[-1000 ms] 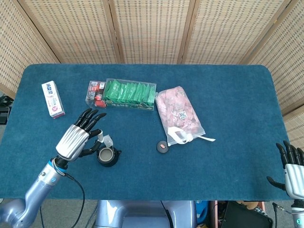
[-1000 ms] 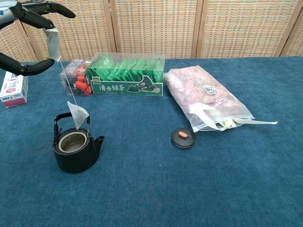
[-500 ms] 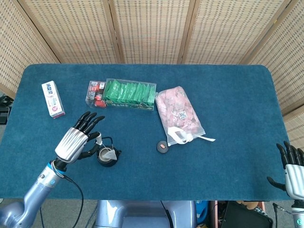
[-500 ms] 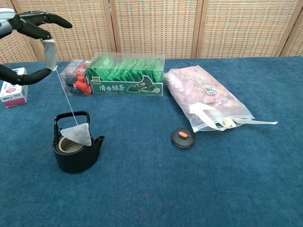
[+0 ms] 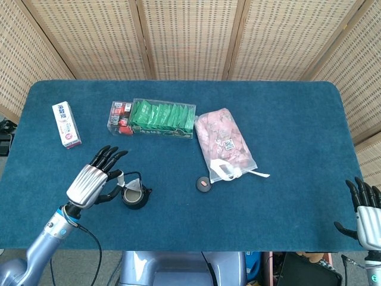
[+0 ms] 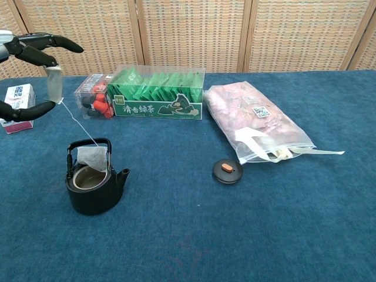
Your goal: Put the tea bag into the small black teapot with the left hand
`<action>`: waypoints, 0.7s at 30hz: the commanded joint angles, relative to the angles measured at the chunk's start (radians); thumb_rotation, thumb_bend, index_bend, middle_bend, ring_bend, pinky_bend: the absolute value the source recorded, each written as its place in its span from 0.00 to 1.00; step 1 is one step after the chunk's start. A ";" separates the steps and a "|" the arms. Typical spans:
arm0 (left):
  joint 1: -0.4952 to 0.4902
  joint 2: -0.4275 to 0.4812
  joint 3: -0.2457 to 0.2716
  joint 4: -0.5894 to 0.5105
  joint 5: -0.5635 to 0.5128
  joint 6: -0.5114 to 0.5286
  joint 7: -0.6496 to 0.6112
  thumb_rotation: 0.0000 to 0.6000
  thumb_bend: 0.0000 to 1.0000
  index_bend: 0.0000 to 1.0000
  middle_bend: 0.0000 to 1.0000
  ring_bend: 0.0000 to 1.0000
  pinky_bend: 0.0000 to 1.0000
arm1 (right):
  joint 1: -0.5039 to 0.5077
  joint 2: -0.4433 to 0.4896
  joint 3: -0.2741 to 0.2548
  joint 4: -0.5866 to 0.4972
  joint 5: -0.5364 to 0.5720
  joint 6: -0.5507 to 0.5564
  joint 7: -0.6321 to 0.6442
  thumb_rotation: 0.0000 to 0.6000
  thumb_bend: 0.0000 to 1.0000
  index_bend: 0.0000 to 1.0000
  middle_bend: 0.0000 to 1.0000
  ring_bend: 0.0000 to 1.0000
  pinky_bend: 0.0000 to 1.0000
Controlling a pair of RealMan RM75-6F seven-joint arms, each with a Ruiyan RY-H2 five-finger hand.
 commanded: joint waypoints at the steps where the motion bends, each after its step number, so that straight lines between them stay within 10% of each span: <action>1: 0.004 0.005 0.008 -0.004 0.008 0.000 -0.006 1.00 0.44 0.60 0.10 0.01 0.00 | 0.000 0.000 0.000 0.000 0.000 0.000 0.000 1.00 0.05 0.03 0.08 0.00 0.00; 21: 0.074 0.078 0.111 -0.053 0.090 0.029 -0.042 1.00 0.44 0.60 0.10 0.01 0.00 | -0.001 -0.001 -0.002 0.006 -0.007 0.002 0.012 1.00 0.05 0.03 0.08 0.00 0.00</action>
